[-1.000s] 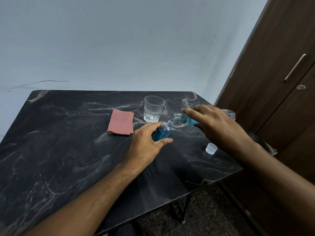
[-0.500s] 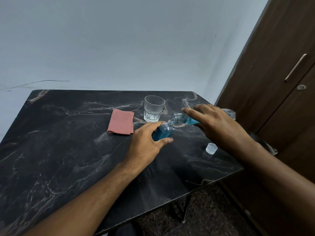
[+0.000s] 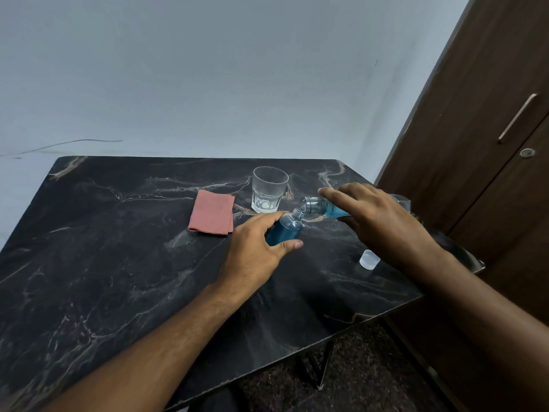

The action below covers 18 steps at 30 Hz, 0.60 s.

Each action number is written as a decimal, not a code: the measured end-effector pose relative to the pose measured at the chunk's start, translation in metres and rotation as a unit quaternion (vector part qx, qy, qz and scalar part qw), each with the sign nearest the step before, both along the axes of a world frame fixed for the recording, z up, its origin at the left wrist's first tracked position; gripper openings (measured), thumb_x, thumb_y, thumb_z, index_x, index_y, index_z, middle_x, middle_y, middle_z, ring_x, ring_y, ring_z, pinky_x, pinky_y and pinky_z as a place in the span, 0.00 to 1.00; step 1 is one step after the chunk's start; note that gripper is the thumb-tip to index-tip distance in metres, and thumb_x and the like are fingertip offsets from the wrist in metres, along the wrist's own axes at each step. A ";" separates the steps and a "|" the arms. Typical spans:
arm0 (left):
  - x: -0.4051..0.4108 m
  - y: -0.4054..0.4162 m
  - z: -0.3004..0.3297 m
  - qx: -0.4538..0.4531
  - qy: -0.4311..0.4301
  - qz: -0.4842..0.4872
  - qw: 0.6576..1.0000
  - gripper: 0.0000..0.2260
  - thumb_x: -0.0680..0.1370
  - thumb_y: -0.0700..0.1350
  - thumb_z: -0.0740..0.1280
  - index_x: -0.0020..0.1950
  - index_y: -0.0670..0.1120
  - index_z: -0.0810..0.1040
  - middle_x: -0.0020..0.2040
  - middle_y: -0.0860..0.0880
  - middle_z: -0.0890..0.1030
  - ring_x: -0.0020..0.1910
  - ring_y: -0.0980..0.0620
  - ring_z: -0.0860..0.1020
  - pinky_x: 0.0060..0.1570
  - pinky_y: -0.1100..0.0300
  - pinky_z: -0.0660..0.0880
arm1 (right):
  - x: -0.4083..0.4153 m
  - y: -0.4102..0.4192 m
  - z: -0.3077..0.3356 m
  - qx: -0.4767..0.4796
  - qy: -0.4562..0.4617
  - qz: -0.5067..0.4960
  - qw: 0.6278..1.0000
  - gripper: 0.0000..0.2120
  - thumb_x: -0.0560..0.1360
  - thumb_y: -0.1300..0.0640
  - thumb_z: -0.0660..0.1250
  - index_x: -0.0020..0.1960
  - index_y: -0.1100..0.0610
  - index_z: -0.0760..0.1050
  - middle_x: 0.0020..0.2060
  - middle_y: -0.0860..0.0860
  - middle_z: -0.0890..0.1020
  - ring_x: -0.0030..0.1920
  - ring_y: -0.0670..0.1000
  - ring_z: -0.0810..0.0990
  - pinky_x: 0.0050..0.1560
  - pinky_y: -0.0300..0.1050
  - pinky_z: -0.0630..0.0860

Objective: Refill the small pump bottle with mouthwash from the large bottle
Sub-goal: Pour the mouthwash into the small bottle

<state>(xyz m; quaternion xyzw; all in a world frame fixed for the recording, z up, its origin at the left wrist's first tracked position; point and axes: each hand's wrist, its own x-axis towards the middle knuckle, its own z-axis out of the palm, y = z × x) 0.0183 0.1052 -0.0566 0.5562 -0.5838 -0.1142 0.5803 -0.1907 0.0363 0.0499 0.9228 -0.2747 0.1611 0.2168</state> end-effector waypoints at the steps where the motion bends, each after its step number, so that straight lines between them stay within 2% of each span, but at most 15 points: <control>1: 0.000 0.000 0.000 0.000 0.004 -0.002 1.000 0.23 0.68 0.53 0.80 0.62 0.57 0.81 0.51 0.64 0.81 0.54 0.68 0.77 0.48 0.79 0.71 | 0.000 0.000 -0.001 0.000 -0.004 0.000 1.000 0.31 0.75 0.64 0.74 0.74 0.53 0.68 0.58 0.57 0.79 0.52 0.59 0.79 0.50 0.56 0.78; 5: -0.001 0.000 -0.001 0.001 0.021 -0.006 1.000 0.23 0.68 0.52 0.80 0.62 0.57 0.82 0.51 0.65 0.81 0.54 0.69 0.77 0.48 0.79 0.71 | 0.000 0.000 -0.004 0.003 -0.016 0.000 1.000 0.31 0.74 0.64 0.75 0.74 0.53 0.69 0.57 0.56 0.80 0.51 0.59 0.79 0.48 0.54 0.78; 9: -0.001 0.000 0.000 -0.001 0.036 -0.010 0.999 0.23 0.67 0.52 0.81 0.61 0.56 0.82 0.49 0.68 0.80 0.53 0.70 0.78 0.48 0.78 0.72 | 0.001 0.001 -0.007 0.031 -0.045 -0.005 0.998 0.31 0.75 0.62 0.74 0.75 0.51 0.69 0.58 0.54 0.79 0.54 0.58 0.79 0.50 0.54 0.78; 14: -0.003 0.001 0.000 0.011 0.060 -0.022 0.998 0.25 0.67 0.54 0.81 0.62 0.56 0.82 0.50 0.66 0.83 0.52 0.68 0.81 0.49 0.72 0.77 | 0.003 0.003 -0.014 0.053 -0.084 -0.011 0.995 0.31 0.75 0.61 0.75 0.75 0.50 0.69 0.61 0.54 0.80 0.57 0.56 0.79 0.51 0.49 0.77; 18: -0.004 0.001 0.000 0.015 0.079 -0.028 0.996 0.26 0.66 0.55 0.81 0.62 0.56 0.82 0.51 0.64 0.85 0.53 0.66 0.82 0.51 0.66 0.81 | 0.004 0.003 -0.019 0.062 -0.111 -0.003 0.992 0.31 0.75 0.61 0.75 0.75 0.50 0.69 0.61 0.54 0.80 0.57 0.56 0.79 0.51 0.49 0.78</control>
